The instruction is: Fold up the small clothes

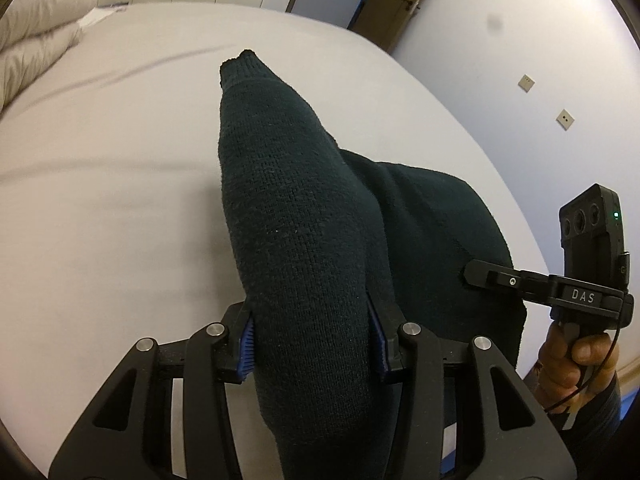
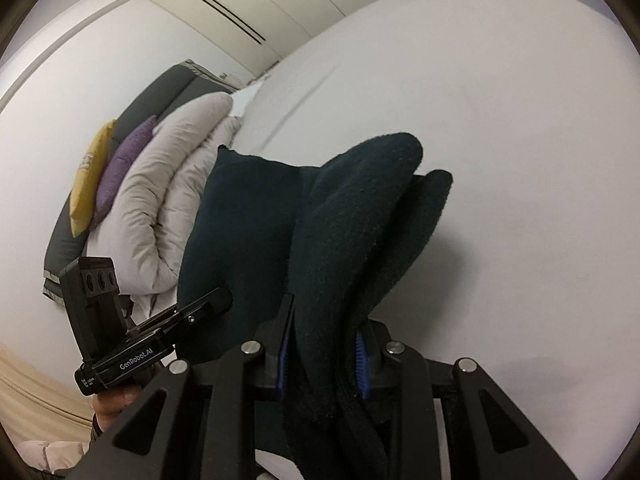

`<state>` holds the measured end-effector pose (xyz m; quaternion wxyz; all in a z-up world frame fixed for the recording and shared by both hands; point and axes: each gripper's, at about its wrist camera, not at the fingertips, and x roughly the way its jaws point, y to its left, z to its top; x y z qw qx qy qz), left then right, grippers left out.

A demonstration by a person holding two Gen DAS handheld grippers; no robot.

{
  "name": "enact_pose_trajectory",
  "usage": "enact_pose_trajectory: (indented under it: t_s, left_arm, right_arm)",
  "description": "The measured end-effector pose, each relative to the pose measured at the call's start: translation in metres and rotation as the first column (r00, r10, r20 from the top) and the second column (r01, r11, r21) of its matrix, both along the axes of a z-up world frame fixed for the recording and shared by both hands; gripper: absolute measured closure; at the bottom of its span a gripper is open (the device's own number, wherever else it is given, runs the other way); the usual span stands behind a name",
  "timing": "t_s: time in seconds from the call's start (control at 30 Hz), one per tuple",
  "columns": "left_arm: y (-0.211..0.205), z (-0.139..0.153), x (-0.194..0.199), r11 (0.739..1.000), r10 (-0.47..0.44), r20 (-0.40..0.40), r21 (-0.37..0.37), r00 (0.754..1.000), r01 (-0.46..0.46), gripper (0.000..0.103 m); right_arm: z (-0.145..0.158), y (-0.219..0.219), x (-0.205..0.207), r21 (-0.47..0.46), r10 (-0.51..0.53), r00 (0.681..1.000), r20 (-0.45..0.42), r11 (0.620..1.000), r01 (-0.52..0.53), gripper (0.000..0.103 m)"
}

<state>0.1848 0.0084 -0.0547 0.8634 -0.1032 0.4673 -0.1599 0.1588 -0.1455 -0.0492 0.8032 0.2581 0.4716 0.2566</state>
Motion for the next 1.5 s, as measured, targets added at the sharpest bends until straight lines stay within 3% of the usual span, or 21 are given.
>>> enact_pose_trajectory:
  t_s: [0.13, 0.23, 0.47, 0.7, 0.77, 0.93, 1.07, 1.13, 1.23, 1.27, 1.33, 1.37, 1.43, 1.47, 1.5]
  left_arm:
    - [-0.011, -0.025, 0.000, 0.998, -0.001, 0.010, 0.058, 1.000, 0.000, 0.058]
    - [-0.007, -0.037, 0.003, 0.998, 0.034, -0.016, 0.053, 0.999, -0.033, 0.053]
    - [-0.018, -0.045, 0.002, 0.987, 0.052, 0.051, 0.150, 0.997, -0.059, 0.033]
    - [-0.025, -0.046, -0.003, 0.985, 0.064, 0.068, 0.154, 0.996, -0.074, 0.029]
    - [-0.004, -0.054, -0.006, 0.983, 0.066, 0.076, 0.165, 0.995, -0.078, 0.029]
    - [-0.005, -0.046, -0.012, 0.974, 0.083, 0.103, 0.203, 0.991, -0.103, 0.029]
    - [-0.008, -0.027, -0.025, 0.958, 0.126, 0.152, 0.238, 0.980, -0.161, 0.029]
    - [-0.009, -0.012, -0.036, 0.944, 0.153, 0.203, 0.259, 0.967, -0.204, 0.029]
    - [-0.008, 0.018, -0.063, 0.920, 0.188, 0.315, 0.275, 0.930, -0.279, 0.028]
    - [-0.009, 0.034, -0.078, 0.904, 0.195, 0.385, 0.286, 0.902, -0.318, 0.021]
    - [-0.011, 0.057, -0.100, 0.872, 0.205, 0.485, 0.303, 0.850, -0.384, 0.005]
    - [-0.013, 0.073, -0.119, 0.845, 0.214, 0.566, 0.301, 0.796, -0.441, 0.000]
    - [-0.017, 0.093, -0.144, 0.817, 0.223, 0.654, 0.279, 0.723, -0.505, 0.000]
    - [-0.020, 0.107, -0.161, 0.806, 0.226, 0.704, 0.253, 0.674, -0.535, 0.000]
    - [-0.022, 0.115, -0.171, 0.801, 0.227, 0.728, 0.238, 0.646, -0.549, 0.000]
  right_arm:
    - [-0.026, -0.005, -0.002, 0.009, -0.034, 0.999, -0.036, 0.999, 0.035, 0.075]
    - [-0.048, -0.014, 0.005, 0.029, -0.069, 0.996, -0.064, 0.997, 0.071, 0.075]
    - [-0.087, -0.039, 0.008, 0.171, -0.091, 0.993, -0.072, 0.980, 0.102, 0.070]
    - [-0.084, -0.038, 0.005, 0.157, -0.084, 0.996, -0.025, 0.984, 0.087, 0.069]
    - [-0.084, -0.038, 0.004, 0.147, -0.089, 0.996, -0.023, 0.985, 0.092, 0.067]
    - [-0.065, -0.039, -0.010, 0.040, -0.135, 0.991, 0.023, 0.990, 0.134, 0.050]
    - [-0.044, -0.050, -0.030, -0.027, -0.171, 0.983, 0.072, 0.984, 0.173, 0.048]
    - [-0.028, -0.057, -0.043, -0.054, -0.200, 0.974, 0.105, 0.977, 0.207, 0.040]
    - [0.000, -0.057, -0.068, -0.116, -0.222, 0.953, 0.208, 0.962, 0.249, 0.030]
    - [0.013, -0.055, -0.080, -0.145, -0.220, 0.940, 0.261, 0.954, 0.264, 0.028]
    - [0.034, -0.050, -0.099, -0.182, -0.221, 0.912, 0.345, 0.938, 0.296, 0.014]
    - [0.045, -0.047, -0.111, -0.197, -0.227, 0.890, 0.394, 0.926, 0.323, 0.010]
    - [0.065, -0.042, -0.130, -0.202, -0.229, 0.846, 0.481, 0.910, 0.361, 0.000]
    - [0.076, -0.038, -0.141, -0.201, -0.225, 0.819, 0.528, 0.904, 0.378, 0.000]
    - [0.087, -0.034, -0.152, -0.202, -0.219, 0.784, 0.581, 0.895, 0.399, 0.000]
